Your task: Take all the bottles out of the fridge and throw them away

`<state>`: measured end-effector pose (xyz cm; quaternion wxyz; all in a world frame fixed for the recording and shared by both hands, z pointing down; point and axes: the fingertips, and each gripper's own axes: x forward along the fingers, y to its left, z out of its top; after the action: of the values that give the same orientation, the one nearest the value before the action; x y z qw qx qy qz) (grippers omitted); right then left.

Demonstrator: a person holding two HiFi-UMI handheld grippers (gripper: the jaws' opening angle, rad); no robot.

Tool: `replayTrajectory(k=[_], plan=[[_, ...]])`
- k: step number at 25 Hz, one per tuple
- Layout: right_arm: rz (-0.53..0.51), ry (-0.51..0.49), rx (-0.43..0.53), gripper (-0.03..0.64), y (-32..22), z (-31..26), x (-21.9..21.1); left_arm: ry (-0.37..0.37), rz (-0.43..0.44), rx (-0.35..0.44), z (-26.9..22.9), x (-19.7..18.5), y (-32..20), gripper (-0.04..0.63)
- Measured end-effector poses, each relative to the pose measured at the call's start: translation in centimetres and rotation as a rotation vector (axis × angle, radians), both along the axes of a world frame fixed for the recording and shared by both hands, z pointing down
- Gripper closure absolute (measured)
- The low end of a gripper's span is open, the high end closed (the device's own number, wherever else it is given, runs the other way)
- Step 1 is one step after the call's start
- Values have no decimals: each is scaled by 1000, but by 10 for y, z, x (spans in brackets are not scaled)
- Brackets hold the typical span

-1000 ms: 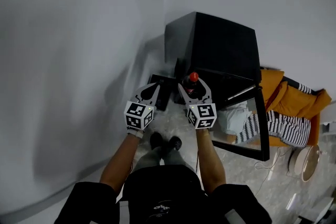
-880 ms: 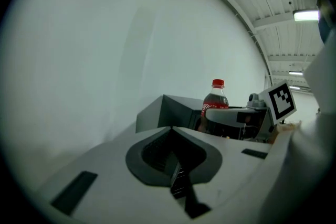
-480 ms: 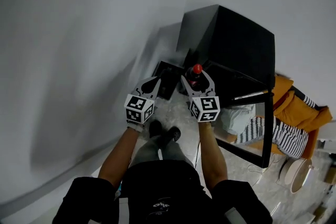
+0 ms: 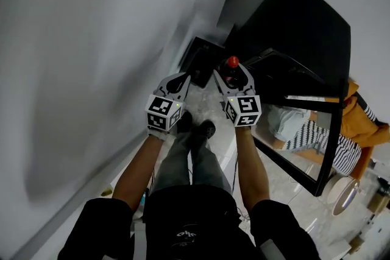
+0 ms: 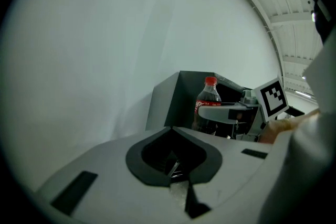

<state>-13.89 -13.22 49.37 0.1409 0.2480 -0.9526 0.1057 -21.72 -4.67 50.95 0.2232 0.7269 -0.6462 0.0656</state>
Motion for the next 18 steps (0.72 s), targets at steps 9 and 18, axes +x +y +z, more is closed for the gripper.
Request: replayTrajectory(k=[9,18], plan=[[-12,39,-76,311,6,104,-20,43,-18,-63,92,-18,-16,588],[-2,67,-111,311,4,173,-28,50,24,-84,161,-17,-33,588]])
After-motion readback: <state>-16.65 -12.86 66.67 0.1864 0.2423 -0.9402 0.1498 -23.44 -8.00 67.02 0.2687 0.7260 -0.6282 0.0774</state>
